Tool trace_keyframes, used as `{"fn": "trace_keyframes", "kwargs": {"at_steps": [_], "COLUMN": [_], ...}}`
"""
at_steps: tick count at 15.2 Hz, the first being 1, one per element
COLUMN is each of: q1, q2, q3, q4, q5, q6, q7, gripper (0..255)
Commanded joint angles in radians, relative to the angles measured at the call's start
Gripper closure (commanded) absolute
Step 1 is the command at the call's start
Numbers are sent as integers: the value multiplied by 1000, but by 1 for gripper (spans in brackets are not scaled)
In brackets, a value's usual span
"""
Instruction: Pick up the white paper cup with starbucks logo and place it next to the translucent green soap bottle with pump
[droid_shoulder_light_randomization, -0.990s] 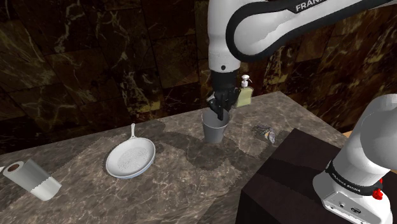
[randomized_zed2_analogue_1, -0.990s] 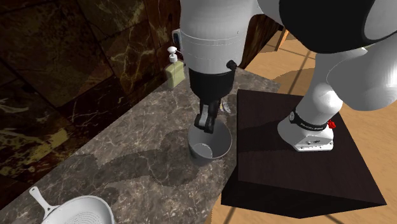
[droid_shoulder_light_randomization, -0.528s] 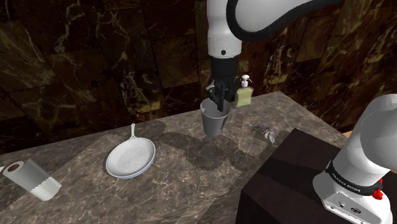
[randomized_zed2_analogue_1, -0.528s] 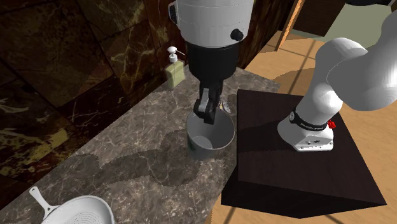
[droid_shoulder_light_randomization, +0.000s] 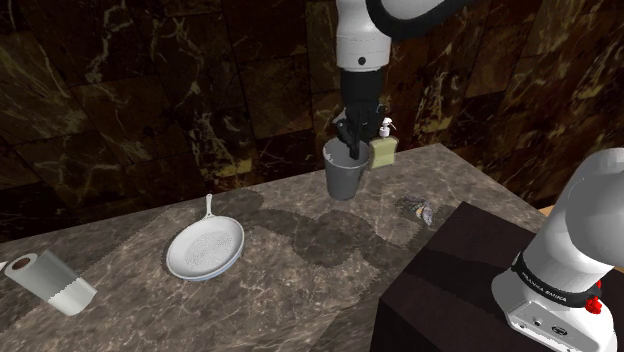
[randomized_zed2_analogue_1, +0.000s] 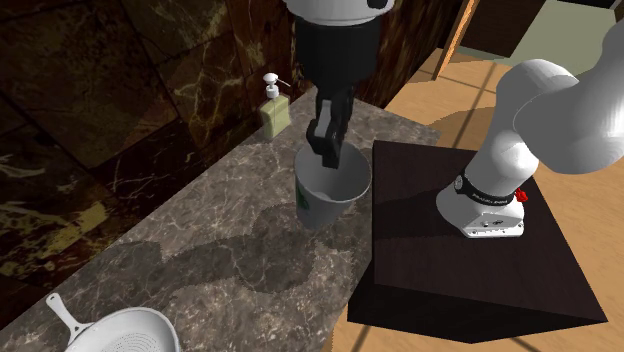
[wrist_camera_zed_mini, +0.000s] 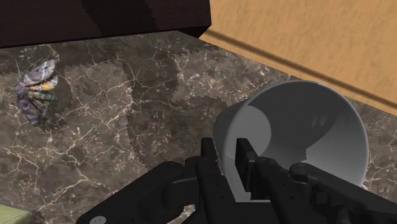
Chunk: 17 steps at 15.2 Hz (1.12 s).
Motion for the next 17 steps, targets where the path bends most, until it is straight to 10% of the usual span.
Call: {"fn": "trace_keyframes", "kwargs": {"at_steps": [1, 17], "q1": [-17, -172], "q2": [-17, -14], "q3": [-38, -332], "q4": [-15, -25], "q5": [-13, -156], "q6": [-8, -26], "q7": [-51, -437], "gripper": [255, 255]}}
